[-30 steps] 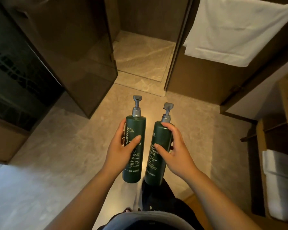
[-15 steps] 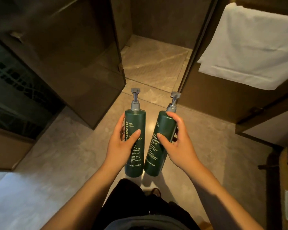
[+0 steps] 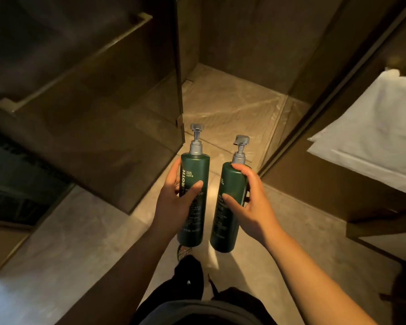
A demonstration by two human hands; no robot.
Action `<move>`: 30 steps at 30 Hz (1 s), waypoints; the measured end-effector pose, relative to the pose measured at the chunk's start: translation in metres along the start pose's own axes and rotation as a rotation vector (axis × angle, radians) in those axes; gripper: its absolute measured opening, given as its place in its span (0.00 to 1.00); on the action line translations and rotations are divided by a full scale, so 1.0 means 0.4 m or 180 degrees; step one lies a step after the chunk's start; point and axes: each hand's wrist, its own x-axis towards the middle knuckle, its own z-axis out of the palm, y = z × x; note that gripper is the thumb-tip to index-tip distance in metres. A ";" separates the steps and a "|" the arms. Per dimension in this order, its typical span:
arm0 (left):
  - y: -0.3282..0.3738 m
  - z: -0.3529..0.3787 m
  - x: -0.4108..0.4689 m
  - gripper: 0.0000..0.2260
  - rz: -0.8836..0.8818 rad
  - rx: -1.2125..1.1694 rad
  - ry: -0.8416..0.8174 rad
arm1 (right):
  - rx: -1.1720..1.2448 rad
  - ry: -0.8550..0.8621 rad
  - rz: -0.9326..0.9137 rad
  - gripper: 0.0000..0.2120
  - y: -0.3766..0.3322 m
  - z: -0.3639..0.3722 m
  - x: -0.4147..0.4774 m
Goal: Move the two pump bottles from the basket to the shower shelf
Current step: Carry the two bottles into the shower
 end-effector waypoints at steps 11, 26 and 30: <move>0.047 -0.023 0.308 0.28 -0.0201 -0.0010 0.0009 | 0.0009 0.0113 -0.0097 0.31 -0.044 -0.017 0.304; 0.216 0.262 0.835 0.28 -0.0017 -0.0210 -0.0117 | 0.0205 0.0451 0.0019 0.31 0.036 -0.339 0.737; 0.263 0.347 0.967 0.26 0.0051 -0.0170 -0.0155 | 0.0114 0.0434 -0.0017 0.30 0.063 -0.432 0.858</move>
